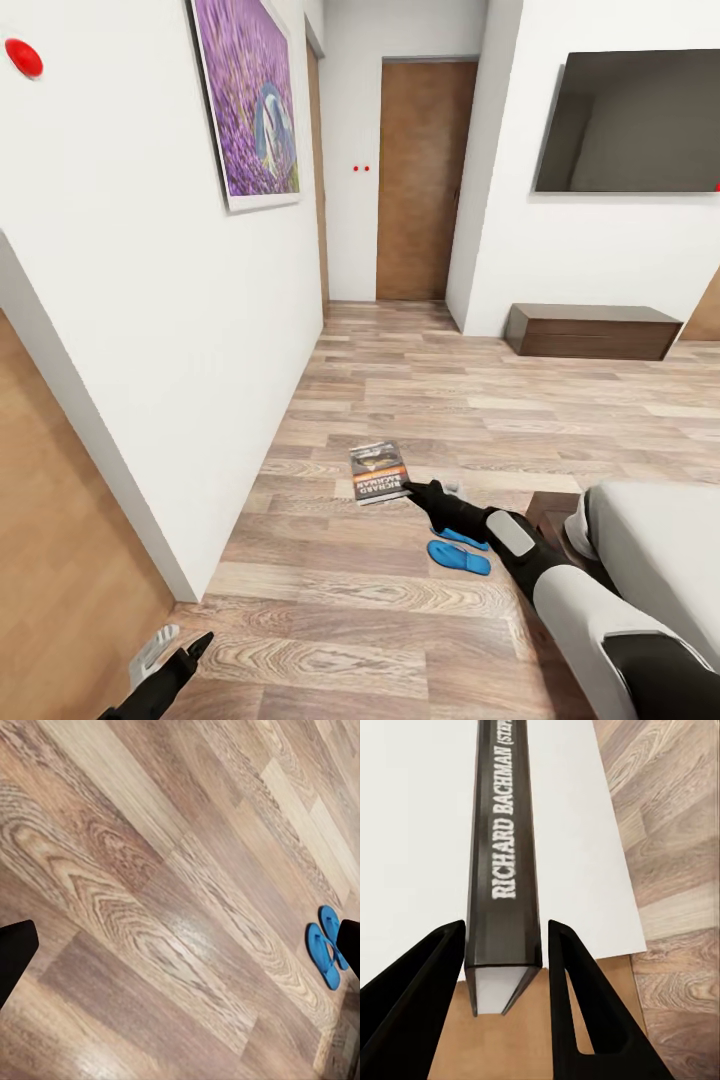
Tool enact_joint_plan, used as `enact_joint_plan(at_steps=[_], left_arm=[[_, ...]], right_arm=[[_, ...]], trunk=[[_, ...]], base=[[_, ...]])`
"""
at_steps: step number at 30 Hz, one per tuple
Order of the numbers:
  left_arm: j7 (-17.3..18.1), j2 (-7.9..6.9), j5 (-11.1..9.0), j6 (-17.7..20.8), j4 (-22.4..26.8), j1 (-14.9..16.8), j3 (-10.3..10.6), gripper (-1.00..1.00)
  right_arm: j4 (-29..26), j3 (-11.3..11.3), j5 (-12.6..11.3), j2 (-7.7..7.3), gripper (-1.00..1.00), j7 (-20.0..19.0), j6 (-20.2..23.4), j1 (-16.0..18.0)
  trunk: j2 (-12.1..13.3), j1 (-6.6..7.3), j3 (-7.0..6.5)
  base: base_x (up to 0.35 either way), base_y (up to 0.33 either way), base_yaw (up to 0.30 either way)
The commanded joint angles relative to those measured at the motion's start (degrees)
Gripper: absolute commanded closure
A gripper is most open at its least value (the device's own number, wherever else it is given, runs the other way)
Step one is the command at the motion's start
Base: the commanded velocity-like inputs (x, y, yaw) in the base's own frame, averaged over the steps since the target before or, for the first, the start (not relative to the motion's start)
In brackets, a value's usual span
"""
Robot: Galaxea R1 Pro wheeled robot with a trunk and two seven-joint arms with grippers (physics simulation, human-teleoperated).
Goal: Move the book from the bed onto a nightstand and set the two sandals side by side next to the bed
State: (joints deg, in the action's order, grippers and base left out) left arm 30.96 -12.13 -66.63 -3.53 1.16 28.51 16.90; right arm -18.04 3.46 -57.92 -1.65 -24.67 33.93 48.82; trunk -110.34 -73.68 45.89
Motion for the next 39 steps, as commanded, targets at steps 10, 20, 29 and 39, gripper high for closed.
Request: enact_joint_plan(at_steps=[10, 20, 29, 39], left_arm=[[0.2, 0.04, -0.3, -0.3, 0.0, 0.0, 0.5, -1.0], [0.2, 0.26, -0.3, -0.3, 0.0, 0.0, 0.5, -1.0], [0.2, 0.48, -0.3, -0.3, 0.0, 0.0, 0.5, -1.0], [0.2, 0.5, -0.3, -0.3, 0.0, 0.0, 1.1, -1.0]], right_arm=[[6.1, 0.3, -0.7, -1.93, 1.0, -3.5, 0.0, 0.0], [12.5, 0.3, -0.7, -3.58, 1.0, -6.5, -1.2, 0.1], [14.9, 0.4, -0.4, -5.01, 1.0, -11.8, -2.5, 0.0], [18.3, 0.4, -0.1, -5.56, 1.0, -13.0, -2.7, -0.1]], trunk=[[0.0, 0.01, 0.05], [0.0, 0.01, 0.05], [0.0, 0.01, 0.05], [0.0, 0.01, 0.05]], base=[[0.0, 0.0, 0.0], [0.0, 0.0, 0.0], [0.0, 0.0, 0.0], [0.0, 0.0, 0.0]])
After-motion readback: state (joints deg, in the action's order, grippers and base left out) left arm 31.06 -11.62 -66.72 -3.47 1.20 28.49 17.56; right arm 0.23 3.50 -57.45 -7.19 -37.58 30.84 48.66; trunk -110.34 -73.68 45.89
